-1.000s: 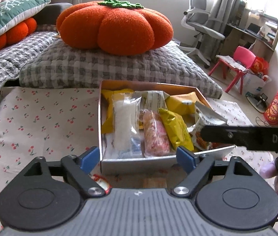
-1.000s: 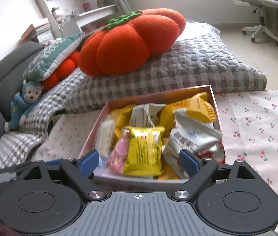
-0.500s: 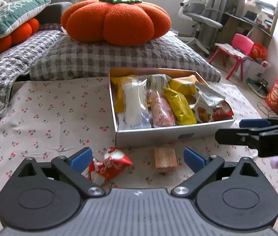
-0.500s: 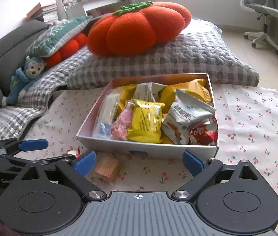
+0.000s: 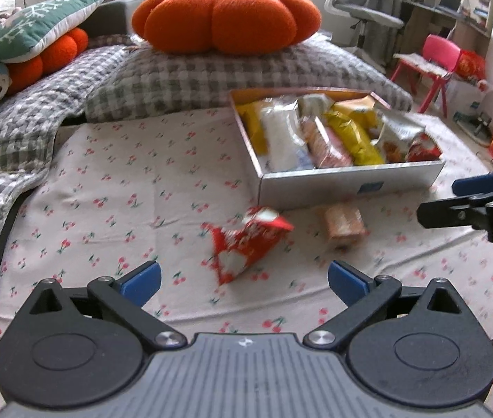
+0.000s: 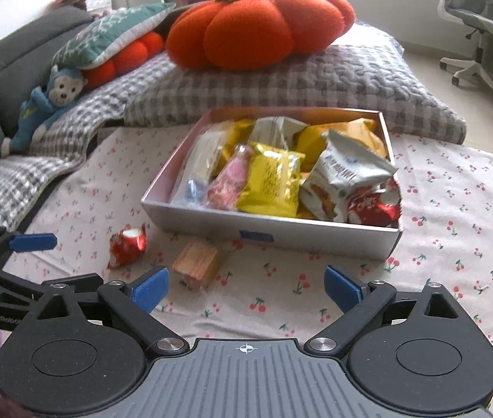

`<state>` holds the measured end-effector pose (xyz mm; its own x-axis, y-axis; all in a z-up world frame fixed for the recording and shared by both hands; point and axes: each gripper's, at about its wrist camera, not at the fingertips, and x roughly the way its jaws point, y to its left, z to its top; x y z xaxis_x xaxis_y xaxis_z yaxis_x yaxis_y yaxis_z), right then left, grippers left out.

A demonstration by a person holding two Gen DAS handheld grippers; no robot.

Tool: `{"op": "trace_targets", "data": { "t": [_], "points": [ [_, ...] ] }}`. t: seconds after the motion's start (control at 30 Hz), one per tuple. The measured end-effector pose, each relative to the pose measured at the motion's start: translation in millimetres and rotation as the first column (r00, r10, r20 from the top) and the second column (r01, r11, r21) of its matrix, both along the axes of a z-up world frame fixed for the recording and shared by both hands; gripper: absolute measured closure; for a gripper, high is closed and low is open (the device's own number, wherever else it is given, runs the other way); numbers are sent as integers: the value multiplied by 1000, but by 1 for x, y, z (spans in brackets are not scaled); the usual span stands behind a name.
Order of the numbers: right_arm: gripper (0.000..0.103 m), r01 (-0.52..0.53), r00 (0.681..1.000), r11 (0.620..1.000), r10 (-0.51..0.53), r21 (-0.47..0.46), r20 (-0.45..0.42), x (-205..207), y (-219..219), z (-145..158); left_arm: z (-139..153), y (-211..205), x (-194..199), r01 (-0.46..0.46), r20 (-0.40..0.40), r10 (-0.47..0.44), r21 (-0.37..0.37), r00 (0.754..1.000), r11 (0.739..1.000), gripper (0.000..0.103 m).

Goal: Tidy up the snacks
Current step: 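Move the left gripper to a red triangular candy while the right approaches a cube candy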

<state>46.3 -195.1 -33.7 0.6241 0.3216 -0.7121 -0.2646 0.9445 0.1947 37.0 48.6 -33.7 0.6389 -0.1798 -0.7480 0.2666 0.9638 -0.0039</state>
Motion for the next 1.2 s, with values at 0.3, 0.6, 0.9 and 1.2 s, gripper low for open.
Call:
{"op": "trace_targets", "data": {
  "t": [0.3, 0.6, 0.9, 1.2],
  "points": [
    [6, -85, 996, 994, 84, -69, -16, -8, 22, -16, -21, 3, 2, 24, -10, -23, 40, 1000, 999, 1],
    [6, -168, 985, 977, 164, -129, -45, -9, 38, -37, -38, 2, 10, 28, 8, -28, 65, 1000, 997, 1],
    [3, -193, 981, 965, 195, -176, -8, 0, 43, -57, -47, 2, 25, 35, 50, -35, 5, 998, 999, 3],
    [0, -231, 966, 954, 249, -193, 74, 8, 50, -64, -48, 2, 31, 72, 98, -70, -21, 993, 997, 18]
  ]
}}
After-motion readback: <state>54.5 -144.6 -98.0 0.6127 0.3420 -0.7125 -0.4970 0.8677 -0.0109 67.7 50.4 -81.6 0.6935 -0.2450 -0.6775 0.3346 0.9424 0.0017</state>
